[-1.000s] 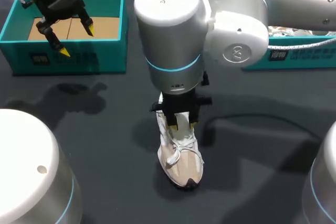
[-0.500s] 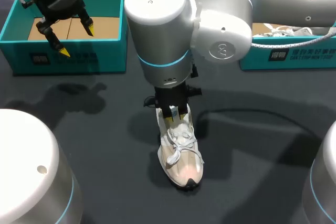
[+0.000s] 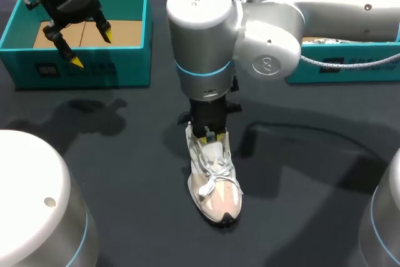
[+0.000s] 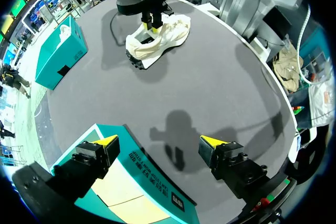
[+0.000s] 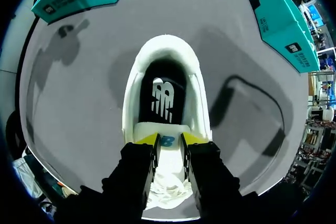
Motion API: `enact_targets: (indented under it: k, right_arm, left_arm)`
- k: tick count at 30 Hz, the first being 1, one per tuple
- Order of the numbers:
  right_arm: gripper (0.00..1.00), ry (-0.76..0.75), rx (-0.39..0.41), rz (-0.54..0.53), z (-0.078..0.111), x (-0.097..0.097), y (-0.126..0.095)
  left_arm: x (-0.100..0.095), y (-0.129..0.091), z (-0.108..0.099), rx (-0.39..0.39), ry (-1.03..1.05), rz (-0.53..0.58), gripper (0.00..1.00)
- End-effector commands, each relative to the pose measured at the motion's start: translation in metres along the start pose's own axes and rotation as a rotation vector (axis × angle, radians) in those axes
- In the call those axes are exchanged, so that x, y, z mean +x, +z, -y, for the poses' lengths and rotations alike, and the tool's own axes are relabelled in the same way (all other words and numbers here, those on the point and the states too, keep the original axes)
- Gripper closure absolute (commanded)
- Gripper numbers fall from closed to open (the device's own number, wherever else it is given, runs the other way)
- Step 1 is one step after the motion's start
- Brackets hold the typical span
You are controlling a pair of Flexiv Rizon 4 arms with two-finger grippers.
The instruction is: Take the shoe out of the shoebox, open the shoe tongue, remove and reinsert the insole, then place the shoe into the shoebox
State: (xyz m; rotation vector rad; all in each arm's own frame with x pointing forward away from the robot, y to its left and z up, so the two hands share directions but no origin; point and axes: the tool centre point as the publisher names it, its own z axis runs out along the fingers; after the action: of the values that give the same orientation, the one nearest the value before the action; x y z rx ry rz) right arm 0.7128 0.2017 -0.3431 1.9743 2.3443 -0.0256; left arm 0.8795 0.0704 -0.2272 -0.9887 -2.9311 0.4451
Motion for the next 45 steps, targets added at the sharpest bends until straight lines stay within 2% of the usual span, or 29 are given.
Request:
enact_targets:
  k: [1, 6, 12, 15, 19, 22, 24, 26, 27, 29, 32, 33, 34, 35, 36, 45]
  right_arm:
    - [0.73, -0.008, -0.029, 0.083, 0.007, 0.008, -0.033]
    - [0.67, -0.032, -0.034, 0.104, 0.005, 0.009, -0.035]
    - [0.67, -0.032, -0.006, 0.014, -0.004, -0.008, 0.000]
    - [0.68, -0.037, -0.005, -0.021, -0.005, -0.010, 0.005]
    - [0.68, -0.068, -0.031, 0.009, -0.005, -0.006, -0.021]
    - [0.67, -0.148, -0.054, 0.050, -0.006, -0.001, -0.047]
    - [0.65, -0.268, -0.075, 0.064, -0.008, 0.001, -0.063]
    - [0.63, -0.428, -0.057, 0.049, -0.011, -0.001, -0.069]
    - [0.61, -0.462, -0.060, 0.077, -0.013, 0.000, -0.073]
    - [0.65, -0.599, -0.056, 0.103, -0.018, 0.004, -0.081]
    - [0.65, -0.824, -0.086, 0.133, -0.025, 0.010, -0.089]
    - [0.61, -0.916, -0.104, 0.145, -0.027, 0.012, -0.090]
    - [0.52, -1.032, -0.115, 0.114, -0.029, 0.014, -0.090]
    - [0.15, -1.170, -0.096, 0.072, -0.030, 0.015, -0.089]
    - [0.00, -1.303, -0.066, 0.058, -0.027, 0.015, -0.085]
    - [0.00, -1.303, -0.066, 0.058, -0.027, 0.015, -0.085]
  left_arm:
    - [0.000, 0.000, 0.000, -0.002, 0.001, -0.002, 0.00]
    - [0.000, 0.000, 0.000, -0.002, 0.001, -0.002, 0.00]
    - [0.000, 0.000, 0.000, -0.002, 0.001, -0.002, 0.00]
    - [0.000, 0.000, 0.000, -0.002, 0.001, -0.002, 0.00]
    - [0.000, 0.000, 0.000, -0.002, 0.001, -0.002, 0.00]
    - [0.000, 0.000, 0.000, -0.002, 0.001, -0.002, 0.00]
    - [0.000, 0.000, 0.000, -0.002, 0.001, -0.002, 0.00]
    - [0.000, 0.000, 0.000, -0.002, 0.001, -0.002, 0.00]
    - [0.000, 0.000, 0.000, -0.002, 0.001, -0.002, 0.00]
    - [0.000, 0.000, 0.000, -0.002, 0.001, -0.002, 0.00]
    - [0.000, 0.000, 0.000, -0.002, 0.001, -0.002, 0.00]
    - [0.000, 0.000, 0.000, -0.002, 0.001, -0.002, 0.00]
    - [0.000, 0.000, 0.000, -0.002, 0.001, -0.002, 0.00]
    - [0.000, 0.000, 0.000, -0.002, 0.001, -0.002, 0.00]
    - [0.000, 0.000, 0.000, -0.002, 0.001, -0.002, 0.00]
    - [0.000, 0.000, 0.000, -0.002, 0.001, -0.002, 0.00]
